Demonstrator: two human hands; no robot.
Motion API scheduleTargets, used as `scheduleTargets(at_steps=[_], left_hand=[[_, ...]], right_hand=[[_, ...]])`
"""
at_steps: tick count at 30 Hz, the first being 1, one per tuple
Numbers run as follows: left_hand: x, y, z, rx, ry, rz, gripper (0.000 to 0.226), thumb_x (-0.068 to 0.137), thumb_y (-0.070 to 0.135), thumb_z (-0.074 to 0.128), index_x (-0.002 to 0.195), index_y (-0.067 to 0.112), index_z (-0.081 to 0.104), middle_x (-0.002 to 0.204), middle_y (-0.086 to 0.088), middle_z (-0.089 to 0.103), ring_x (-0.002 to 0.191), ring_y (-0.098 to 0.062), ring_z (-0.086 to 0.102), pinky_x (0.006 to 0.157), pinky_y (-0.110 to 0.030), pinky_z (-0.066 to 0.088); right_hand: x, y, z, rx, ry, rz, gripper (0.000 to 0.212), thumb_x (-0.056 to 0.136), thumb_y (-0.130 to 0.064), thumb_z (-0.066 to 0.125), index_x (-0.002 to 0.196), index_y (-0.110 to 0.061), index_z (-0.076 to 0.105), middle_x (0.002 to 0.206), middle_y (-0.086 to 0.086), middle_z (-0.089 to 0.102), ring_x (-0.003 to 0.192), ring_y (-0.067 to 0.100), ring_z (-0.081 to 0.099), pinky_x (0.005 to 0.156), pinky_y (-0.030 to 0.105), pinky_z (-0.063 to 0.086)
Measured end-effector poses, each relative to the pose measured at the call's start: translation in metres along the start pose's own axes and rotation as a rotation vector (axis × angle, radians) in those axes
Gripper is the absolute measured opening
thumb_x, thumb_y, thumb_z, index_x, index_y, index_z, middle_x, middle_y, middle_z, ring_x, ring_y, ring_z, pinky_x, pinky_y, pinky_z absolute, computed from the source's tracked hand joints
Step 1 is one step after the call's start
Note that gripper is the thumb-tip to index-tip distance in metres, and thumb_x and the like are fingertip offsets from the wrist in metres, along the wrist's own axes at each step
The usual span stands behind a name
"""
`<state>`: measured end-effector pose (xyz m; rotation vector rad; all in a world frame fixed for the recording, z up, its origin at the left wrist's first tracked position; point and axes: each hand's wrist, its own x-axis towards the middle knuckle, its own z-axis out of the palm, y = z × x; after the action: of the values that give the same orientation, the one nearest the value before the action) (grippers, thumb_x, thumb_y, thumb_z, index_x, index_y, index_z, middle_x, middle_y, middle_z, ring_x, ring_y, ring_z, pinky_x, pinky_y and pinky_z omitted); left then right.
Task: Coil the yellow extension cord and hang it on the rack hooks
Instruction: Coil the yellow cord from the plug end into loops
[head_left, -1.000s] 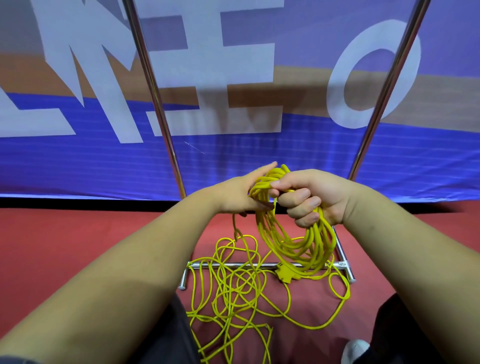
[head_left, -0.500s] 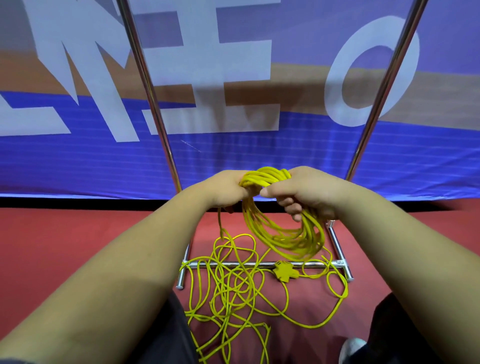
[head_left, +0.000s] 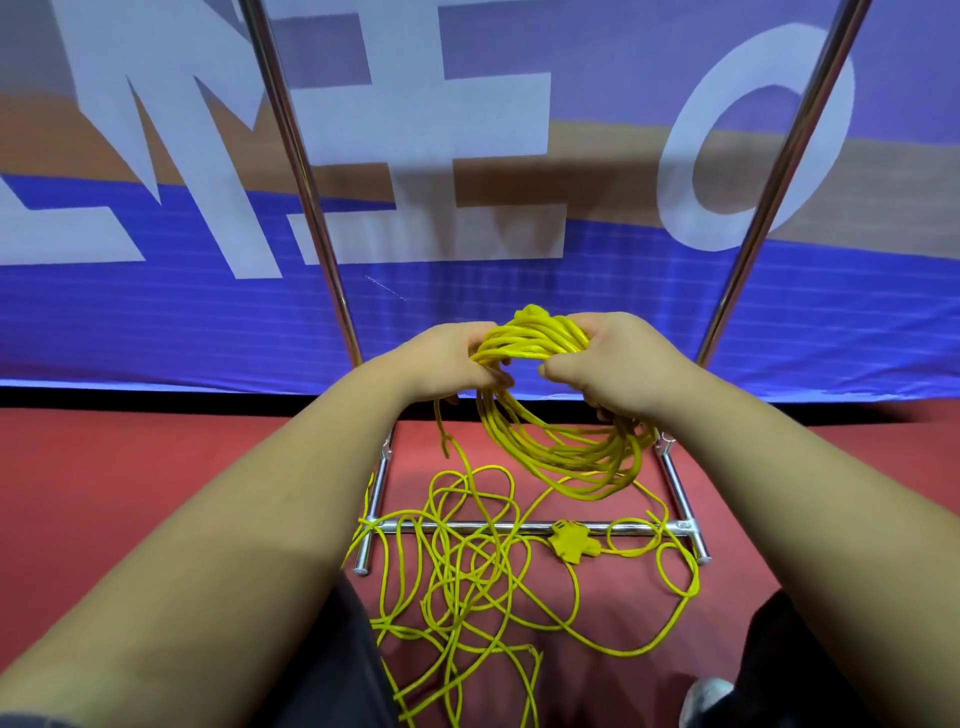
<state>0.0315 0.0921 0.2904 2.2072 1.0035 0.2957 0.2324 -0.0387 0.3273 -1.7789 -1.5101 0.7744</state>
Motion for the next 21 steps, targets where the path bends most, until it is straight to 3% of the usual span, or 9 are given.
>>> scheduleTargets(at_steps=[3, 6, 9, 13, 16, 21], left_hand=[[0.0, -0.007, -0.005, 0.031, -0.041, -0.008, 0.027, 0.072, 0.041, 0.082, 0.095, 0.035, 0.067, 0.087, 0.009, 0.073, 0.076, -0.005, 0.065, 0.077, -0.04, 0.057], [0.002, -0.011, -0.004, 0.069, 0.008, -0.016, 0.023, 0.076, 0.037, 0.084, 0.093, 0.031, 0.068, 0.086, 0.008, 0.073, 0.074, -0.005, 0.064, 0.075, -0.036, 0.055], [0.001, -0.015, 0.0, 0.063, 0.008, -0.035, 0.034, 0.072, 0.044, 0.088, 0.096, 0.033, 0.068, 0.086, 0.007, 0.073, 0.08, -0.011, 0.068, 0.077, -0.036, 0.054], [0.001, -0.027, 0.004, 0.125, -0.057, -0.084, 0.052, 0.075, 0.038, 0.091, 0.116, 0.033, 0.059, 0.082, 0.006, 0.064, 0.073, -0.01, 0.059, 0.07, -0.032, 0.047], [0.003, -0.051, 0.008, 0.187, -0.122, -0.17, 0.042, 0.083, 0.028, 0.086, 0.115, 0.027, 0.058, 0.08, 0.008, 0.064, 0.073, -0.015, 0.062, 0.072, -0.035, 0.051], [-0.002, -0.081, 0.01, 0.295, -0.156, -0.304, 0.017, 0.091, 0.026, 0.079, 0.104, 0.025, 0.068, 0.088, 0.005, 0.066, 0.082, -0.016, 0.063, 0.074, -0.029, 0.048]], right_hand=[[0.001, 0.001, -0.001, 0.01, -0.041, -0.031, 0.021, 0.087, -0.022, 0.075, 0.093, -0.006, 0.063, 0.061, 0.005, 0.048, 0.045, 0.022, 0.047, 0.044, 0.028, 0.041], [0.002, 0.001, 0.0, -0.001, -0.046, -0.041, 0.019, 0.087, -0.024, 0.076, 0.093, -0.009, 0.066, 0.06, 0.003, 0.049, 0.045, 0.021, 0.049, 0.044, 0.028, 0.04], [0.006, 0.004, 0.002, -0.079, -0.033, -0.053, 0.017, 0.086, -0.025, 0.076, 0.094, -0.012, 0.068, 0.052, -0.006, 0.048, 0.043, 0.015, 0.046, 0.047, 0.027, 0.039], [0.005, 0.006, 0.002, -0.083, 0.013, -0.041, 0.021, 0.083, -0.025, 0.077, 0.088, -0.009, 0.065, 0.054, -0.004, 0.047, 0.043, 0.015, 0.045, 0.05, 0.03, 0.04], [0.002, 0.002, -0.004, 0.194, 0.042, 0.012, 0.021, 0.086, -0.019, 0.076, 0.077, -0.012, 0.058, 0.057, 0.004, 0.046, 0.044, 0.023, 0.043, 0.044, 0.029, 0.038], [0.003, 0.001, -0.017, 0.831, 0.133, 0.103, 0.023, 0.093, -0.012, 0.07, 0.081, -0.022, 0.054, 0.059, -0.002, 0.028, 0.046, 0.014, 0.022, 0.044, 0.024, 0.025]])
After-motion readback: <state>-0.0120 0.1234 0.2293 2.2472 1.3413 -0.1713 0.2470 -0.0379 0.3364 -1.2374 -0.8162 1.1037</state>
